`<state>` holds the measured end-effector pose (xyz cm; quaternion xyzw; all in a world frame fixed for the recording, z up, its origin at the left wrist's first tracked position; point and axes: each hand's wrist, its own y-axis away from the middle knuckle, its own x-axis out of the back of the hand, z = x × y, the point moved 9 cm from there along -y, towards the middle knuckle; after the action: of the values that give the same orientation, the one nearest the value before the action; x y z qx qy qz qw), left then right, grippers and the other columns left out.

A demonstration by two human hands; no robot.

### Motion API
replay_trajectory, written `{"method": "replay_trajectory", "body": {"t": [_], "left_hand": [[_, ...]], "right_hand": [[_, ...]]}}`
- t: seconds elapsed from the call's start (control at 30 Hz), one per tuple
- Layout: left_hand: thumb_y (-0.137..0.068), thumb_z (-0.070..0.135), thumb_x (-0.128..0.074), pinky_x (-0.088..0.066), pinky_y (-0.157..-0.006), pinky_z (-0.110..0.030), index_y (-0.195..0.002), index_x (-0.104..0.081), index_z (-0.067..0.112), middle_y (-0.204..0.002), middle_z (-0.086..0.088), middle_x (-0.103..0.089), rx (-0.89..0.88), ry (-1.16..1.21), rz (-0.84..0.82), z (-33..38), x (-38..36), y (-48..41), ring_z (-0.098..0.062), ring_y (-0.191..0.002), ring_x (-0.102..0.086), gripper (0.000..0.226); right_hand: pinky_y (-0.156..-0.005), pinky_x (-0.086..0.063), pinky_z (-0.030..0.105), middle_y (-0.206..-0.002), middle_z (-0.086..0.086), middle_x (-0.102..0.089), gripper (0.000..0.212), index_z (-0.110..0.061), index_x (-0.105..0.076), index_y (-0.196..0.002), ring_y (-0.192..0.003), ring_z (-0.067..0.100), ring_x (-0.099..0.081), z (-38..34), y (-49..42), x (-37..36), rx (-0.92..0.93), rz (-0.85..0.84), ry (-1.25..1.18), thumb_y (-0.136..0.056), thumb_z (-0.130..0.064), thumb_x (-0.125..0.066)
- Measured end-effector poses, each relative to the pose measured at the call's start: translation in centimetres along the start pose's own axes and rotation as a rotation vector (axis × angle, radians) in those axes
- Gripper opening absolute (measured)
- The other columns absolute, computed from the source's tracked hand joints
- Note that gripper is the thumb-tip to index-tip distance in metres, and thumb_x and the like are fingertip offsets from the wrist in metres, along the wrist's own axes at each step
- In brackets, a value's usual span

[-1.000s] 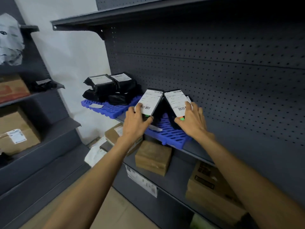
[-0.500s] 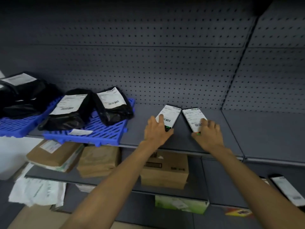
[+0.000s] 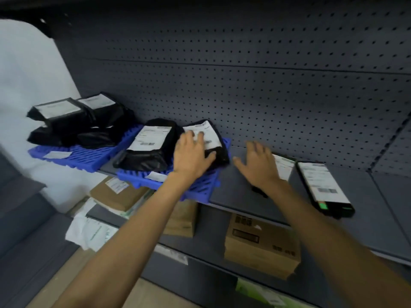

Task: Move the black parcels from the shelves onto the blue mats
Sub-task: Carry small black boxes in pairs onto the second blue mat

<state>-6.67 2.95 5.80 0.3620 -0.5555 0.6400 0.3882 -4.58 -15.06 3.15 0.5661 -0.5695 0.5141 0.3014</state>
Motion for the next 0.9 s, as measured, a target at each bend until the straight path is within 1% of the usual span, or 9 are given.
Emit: {"method": "replay_trajectory", "body": {"t": [0.07, 0.17, 0.23, 0.3, 0.37, 0.47, 0.6, 0.77, 0.9], "left_hand": [[-0.086, 0.064, -0.053, -0.019, -0.115, -0.052, -0.15, -0.028, 0.013, -0.152, -0.02, -0.027, 0.167, -0.093, -0.087, -7.0, 0.2, -0.8, -0.041, -0.142, -0.022, 0.085], [-0.08, 0.078, -0.048, -0.009, -0.113, -0.065, -0.155, -0.01, 0.024, -0.162, -0.015, -0.003, 0.364, -0.107, -0.326, -14.2, -1.0, -1.4, -0.049, -0.146, -0.004, 0.101], [-0.078, 0.079, -0.05, -0.013, -0.111, -0.068, -0.155, -0.008, 0.031, -0.163, -0.01, 0.004, 0.422, -0.051, -0.469, -16.5, -2.2, -1.4, -0.053, -0.144, -0.004, 0.1], [-0.08, 0.074, -0.055, -0.025, -0.11, -0.065, -0.153, -0.014, 0.034, -0.162, -0.008, 0.002, 0.421, 0.039, -0.507, -17.4, -3.0, -1.3, -0.052, -0.142, -0.014, 0.092], [-0.081, 0.067, -0.057, -0.031, -0.106, -0.06, -0.148, -0.024, 0.035, -0.158, -0.008, -0.008, 0.389, 0.087, -0.439, -17.5, -3.0, -1.4, -0.05, -0.137, -0.022, 0.082], [-0.082, 0.064, -0.055, -0.03, -0.102, -0.059, -0.14, -0.037, 0.035, -0.146, -0.01, -0.022, 0.36, 0.069, -0.277, -17.6, -1.2, -1.9, -0.048, -0.127, -0.031, 0.068], [-0.084, 0.064, -0.051, -0.03, -0.101, -0.059, -0.137, -0.043, 0.036, -0.14, -0.009, -0.027, 0.352, 0.076, -0.13, -19.6, 3.2, -3.5, -0.046, -0.121, -0.034, 0.061], [-0.083, 0.063, -0.051, -0.031, -0.1, -0.06, -0.138, -0.041, 0.039, -0.14, -0.01, -0.029, 0.339, 0.031, 0.056, -26.6, 9.9, -5.7, -0.047, -0.12, -0.036, 0.061], [-0.082, 0.064, -0.05, -0.032, -0.099, -0.058, -0.138, -0.042, 0.039, -0.137, -0.009, -0.031, 0.361, -0.013, 0.118, -35.1, 12.7, -6.9, -0.045, -0.116, -0.039, 0.061]], "right_hand": [[-0.111, -0.031, 0.048, -0.154, 0.015, -0.029, 0.081, -0.013, -0.028, -0.15, -0.138, 0.039, -0.029, -5.4, -2.1, -2.2, 0.022, -0.065, -0.064, -0.089, -0.063, -0.049], [-0.113, -0.026, 0.053, -0.16, 0.013, -0.013, 0.1, -0.017, -0.015, -0.154, -0.143, 0.044, -0.017, -9.5, -5.0, -5.5, -0.054, -0.199, -0.077, -0.081, -0.073, -0.052], [-0.113, -0.026, 0.056, -0.162, 0.012, -0.007, 0.105, -0.019, -0.01, -0.155, -0.142, 0.046, -0.016, -10.5, -6.4, -7.2, -0.094, -0.262, -0.066, -0.079, -0.072, -0.058], [-0.112, -0.025, 0.056, -0.162, 0.011, -0.006, 0.105, -0.02, -0.01, -0.155, -0.141, 0.045, -0.018, -10.9, -7.1, -8.4, -0.107, -0.275, -0.051, -0.077, -0.068, -0.063], [-0.111, -0.025, 0.056, -0.16, 0.009, -0.01, 0.102, -0.021, -0.014, -0.153, -0.139, 0.045, -0.021, -11.3, -7.3, -9.0, -0.109, -0.236, -0.026, -0.076, -0.065, -0.065], [-0.106, -0.027, 0.054, -0.151, 0.009, -0.021, 0.091, -0.025, -0.025, -0.147, -0.129, 0.044, -0.029, -12.3, -7.6, -8.0, -0.115, -0.149, -0.016, -0.075, -0.062, -0.064], [-0.103, -0.027, 0.05, -0.142, 0.011, -0.028, 0.082, -0.025, -0.033, -0.143, -0.12, 0.042, -0.034, -16.6, -9.3, -3.9, -0.027, 0.005, -0.013, -0.076, -0.062, -0.062], [-0.105, -0.026, 0.051, -0.143, 0.008, -0.028, 0.081, -0.024, -0.035, -0.143, -0.126, 0.042, -0.031, -25.0, -12.1, -0.4, 0.055, 0.09, -0.108, -0.078, -0.062, -0.063], [-0.106, -0.026, 0.049, -0.144, 0.007, -0.029, 0.08, -0.025, -0.037, -0.143, -0.127, 0.041, -0.031, -33.6, -14.0, -1.5, 0.089, 0.103, -0.167, -0.077, -0.062, -0.063]]}}
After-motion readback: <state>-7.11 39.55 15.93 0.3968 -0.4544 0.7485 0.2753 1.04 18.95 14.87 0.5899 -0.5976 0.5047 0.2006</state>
